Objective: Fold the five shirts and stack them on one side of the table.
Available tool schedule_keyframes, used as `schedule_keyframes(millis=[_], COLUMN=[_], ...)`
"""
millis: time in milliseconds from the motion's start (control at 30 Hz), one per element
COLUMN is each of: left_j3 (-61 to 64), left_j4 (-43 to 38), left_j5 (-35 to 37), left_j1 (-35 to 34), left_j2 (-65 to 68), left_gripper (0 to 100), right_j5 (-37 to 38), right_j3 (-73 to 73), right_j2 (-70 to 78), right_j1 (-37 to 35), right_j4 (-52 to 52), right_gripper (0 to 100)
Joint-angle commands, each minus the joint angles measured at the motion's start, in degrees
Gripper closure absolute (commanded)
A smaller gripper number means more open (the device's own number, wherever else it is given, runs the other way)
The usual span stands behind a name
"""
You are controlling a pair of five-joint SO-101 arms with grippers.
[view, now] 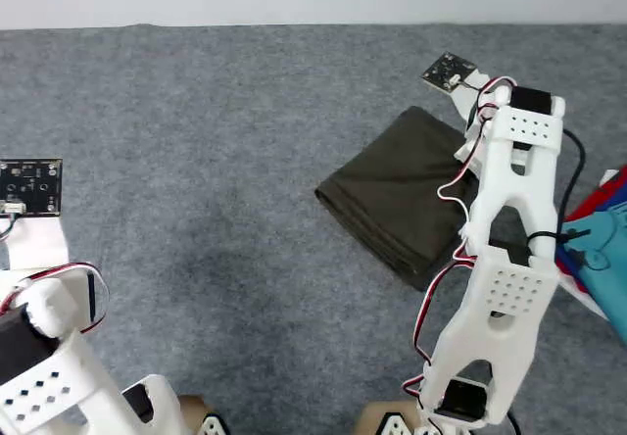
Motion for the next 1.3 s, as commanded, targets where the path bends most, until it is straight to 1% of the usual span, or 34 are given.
schedule_keyframes(millis=[0, 67, 133, 233, 300, 500, 633, 700, 800, 900, 1033, 1067, 1133, 1267], left_j3=[-0.13, -0.13, -0.13, -0.13, -0.13, -0.13, -0.13, -0.13, -0.13, -0.13, -0.13, -0.13, -0.13, -0.13], left_j4=[0.7, 0.7, 0.79, 0.7, 0.7, 0.7, 0.7, 0.7, 0.7, 0.7, 0.7, 0.7, 0.18, -0.09], left_j5=[-0.62, -1.93, -3.34, -3.78, -3.78, -3.78, -3.78, -3.78, -5.71, -6.51, -6.51, -6.51, -6.59, -6.59], left_j1=[-0.35, -0.35, -0.35, -0.35, -0.35, -0.35, -0.35, -0.35, -0.35, -0.35, -0.35, -0.35, -0.26, -0.26], left_j2=[-0.7, -0.7, -0.7, -0.7, -0.7, -0.62, -0.62, -0.62, -0.62, -0.62, -0.62, -0.62, -0.53, -0.53], left_gripper=[99, 99, 99, 99, 99, 99, 99, 99, 99, 99, 99, 99, 99, 99], right_j5=[-1.41, -4.92, -6.33, -10.9, -16.97, -41.49, -53.8, -57.41, -59.25, -62.51, -70.07, -72.26, -77.8, -86.59], right_j3=[-3.78, -4.57, -4.75, -4.92, -4.92, -4.92, -4.92, -4.92, -5.01, -4.84, -4.92, -4.92, -4.66, -4.92], right_j2=[-3.56, -5.05, -6.81, -8.92, -10.24, -12.18, -12.26, -12.53, -12.53, -12.53, -12.18, -12.0, -11.56, -8.84], right_j1=[-0.66, -0.66, -0.75, -1.27, -2.07, -4.97, -6.2, -6.9, -8.4, -9.1, -10.07, -10.68, -11.82, -12.97], right_j4=[0.66, 0.92, 1.36, 3.47, 6.11, 14.11, 18.15, 20.7, 24.31, 24.84, 24.57, 24.48, 24.4, 23.6], right_gripper=[81.9, 79.7, 77.2, 76.3, 76.3, 76.3, 76.4, 76.4, 76.4, 76.3, 75.9, 74.9, 70.0, 53.4])
